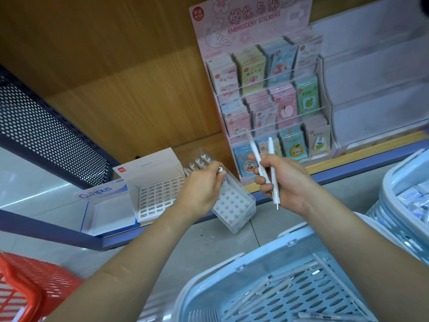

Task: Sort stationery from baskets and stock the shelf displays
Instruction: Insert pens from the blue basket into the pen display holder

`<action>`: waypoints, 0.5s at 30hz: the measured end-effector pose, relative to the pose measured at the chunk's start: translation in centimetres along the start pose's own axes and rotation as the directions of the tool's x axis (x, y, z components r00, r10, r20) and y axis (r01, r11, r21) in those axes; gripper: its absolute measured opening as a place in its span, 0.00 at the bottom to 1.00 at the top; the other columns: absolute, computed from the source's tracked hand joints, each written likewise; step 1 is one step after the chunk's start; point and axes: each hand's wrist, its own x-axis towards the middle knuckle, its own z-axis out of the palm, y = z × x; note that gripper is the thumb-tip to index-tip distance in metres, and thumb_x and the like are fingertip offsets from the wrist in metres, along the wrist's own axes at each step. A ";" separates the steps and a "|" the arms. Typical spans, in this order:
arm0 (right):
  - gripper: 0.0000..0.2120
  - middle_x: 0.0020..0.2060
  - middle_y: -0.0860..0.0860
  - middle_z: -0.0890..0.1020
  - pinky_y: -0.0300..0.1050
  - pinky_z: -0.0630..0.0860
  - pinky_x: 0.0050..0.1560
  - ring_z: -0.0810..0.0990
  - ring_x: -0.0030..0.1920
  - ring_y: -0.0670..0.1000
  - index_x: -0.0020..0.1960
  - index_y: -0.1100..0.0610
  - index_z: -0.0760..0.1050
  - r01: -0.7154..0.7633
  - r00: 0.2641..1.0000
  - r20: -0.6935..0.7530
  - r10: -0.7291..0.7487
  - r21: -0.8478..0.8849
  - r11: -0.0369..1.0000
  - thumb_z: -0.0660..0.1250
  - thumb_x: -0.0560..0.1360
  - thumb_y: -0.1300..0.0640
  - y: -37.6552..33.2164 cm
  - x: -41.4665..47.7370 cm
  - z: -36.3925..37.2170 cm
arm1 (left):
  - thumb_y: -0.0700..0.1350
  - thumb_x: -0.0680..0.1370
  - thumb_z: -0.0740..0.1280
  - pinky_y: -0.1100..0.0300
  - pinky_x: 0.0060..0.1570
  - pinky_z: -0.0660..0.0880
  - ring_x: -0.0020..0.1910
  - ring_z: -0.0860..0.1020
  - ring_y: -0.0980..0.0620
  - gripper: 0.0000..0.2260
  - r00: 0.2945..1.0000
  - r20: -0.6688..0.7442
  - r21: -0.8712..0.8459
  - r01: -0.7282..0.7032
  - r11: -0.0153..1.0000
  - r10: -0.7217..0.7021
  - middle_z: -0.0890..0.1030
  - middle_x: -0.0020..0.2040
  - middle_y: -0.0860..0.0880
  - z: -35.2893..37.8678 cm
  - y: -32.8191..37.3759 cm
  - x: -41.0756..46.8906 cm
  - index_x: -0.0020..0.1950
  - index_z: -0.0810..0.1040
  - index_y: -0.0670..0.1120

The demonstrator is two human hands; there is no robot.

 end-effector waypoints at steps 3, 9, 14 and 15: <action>0.11 0.35 0.54 0.75 0.33 0.63 0.20 0.72 0.27 0.47 0.60 0.62 0.76 0.025 0.999 -0.041 -0.027 -0.042 0.999 0.61 0.79 0.66 0.1 0.2 0.0 | 0.49 0.84 0.55 0.58 0.49 0.70 0.51 0.76 0.48 0.13 0.998 -0.045 0.054 -0.037 0.998 0.040 0.79 0.52 0.47 -0.8 0.2 0.2 0.59 0.76 0.46; 0.04 0.39 0.56 0.81 0.33 0.63 0.19 0.72 0.25 0.45 0.51 0.59 0.78 0.096 0.988 -0.103 -0.111 -0.139 0.986 0.69 0.76 0.63 0.3 0.5 -0.3 | 0.49 0.77 0.70 0.56 0.51 0.76 0.49 0.79 0.51 0.09 0.984 -0.178 0.039 0.026 0.999 -0.019 0.84 0.50 0.50 -1.3 -0.2 0.9 0.55 0.83 0.48; 0.01 0.38 0.57 0.79 0.32 0.62 0.20 0.68 0.27 0.44 0.45 0.60 0.80 0.121 0.984 -0.113 -0.136 -0.129 0.984 0.71 0.74 0.65 0.4 0.7 -0.2 | 0.48 0.76 0.71 0.57 0.45 0.72 0.48 0.74 0.49 0.08 0.977 -0.210 0.071 0.037 0.997 -0.021 0.71 0.44 0.52 -0.5 -0.1 1.0 0.54 0.84 0.49; 0.02 0.38 0.57 0.78 0.32 0.62 0.20 0.68 0.28 0.44 0.46 0.61 0.80 0.123 0.984 -0.111 -0.137 -0.124 0.985 0.71 0.74 0.65 0.4 0.7 -0.1 | 0.48 0.76 0.71 0.58 0.45 0.72 0.49 0.73 0.50 0.09 0.978 -0.203 0.072 0.055 0.996 -0.040 0.70 0.45 0.53 -0.4 -0.1 1.1 0.54 0.84 0.50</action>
